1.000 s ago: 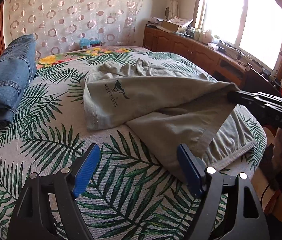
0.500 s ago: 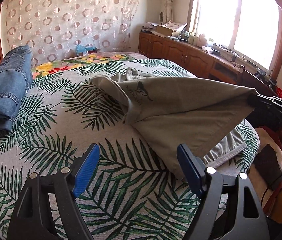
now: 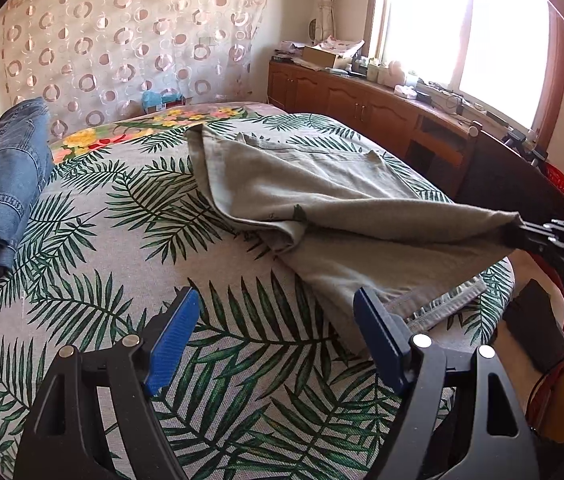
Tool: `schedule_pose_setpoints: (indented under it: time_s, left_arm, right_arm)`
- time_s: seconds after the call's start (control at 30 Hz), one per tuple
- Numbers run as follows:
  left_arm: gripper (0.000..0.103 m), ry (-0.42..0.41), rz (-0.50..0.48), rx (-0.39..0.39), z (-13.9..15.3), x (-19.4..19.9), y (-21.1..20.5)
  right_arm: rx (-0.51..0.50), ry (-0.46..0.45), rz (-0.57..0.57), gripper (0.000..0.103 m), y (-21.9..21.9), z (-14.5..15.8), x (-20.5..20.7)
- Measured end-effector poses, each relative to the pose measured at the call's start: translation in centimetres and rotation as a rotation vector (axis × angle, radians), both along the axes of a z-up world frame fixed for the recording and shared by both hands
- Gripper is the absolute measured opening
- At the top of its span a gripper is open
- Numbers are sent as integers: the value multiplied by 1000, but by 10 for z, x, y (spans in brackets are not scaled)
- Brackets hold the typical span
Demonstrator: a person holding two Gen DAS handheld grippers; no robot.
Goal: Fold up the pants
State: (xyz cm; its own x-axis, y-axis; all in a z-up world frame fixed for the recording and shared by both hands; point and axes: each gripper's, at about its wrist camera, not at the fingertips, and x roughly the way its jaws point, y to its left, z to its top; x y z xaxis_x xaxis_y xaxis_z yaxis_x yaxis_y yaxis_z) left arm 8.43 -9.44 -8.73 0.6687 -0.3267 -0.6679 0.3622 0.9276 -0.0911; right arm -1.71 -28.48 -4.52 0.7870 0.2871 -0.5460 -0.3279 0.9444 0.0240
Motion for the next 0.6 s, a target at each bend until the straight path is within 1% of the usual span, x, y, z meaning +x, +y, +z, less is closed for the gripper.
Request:
schedule_pose_setpoints:
  time_s: [0.13,0.3,0.4,0.6]
  left_arm:
    - [80,5,1,2,-2,0,-2]
    - [80,9,0,5,-3,0,-5]
    - [80,11,-2,4,-4,0,-5]
    - [80,25,-9,19,-11,1,-11]
  right_arm:
    - [-8,36,-5,5,-4,-4,-3]
    - [-4,113,-7,5,-8,-19,5]
    - [1,140,-5,5,-8,-25,10]
    - [17,140,-3,5,-14,-22,11]
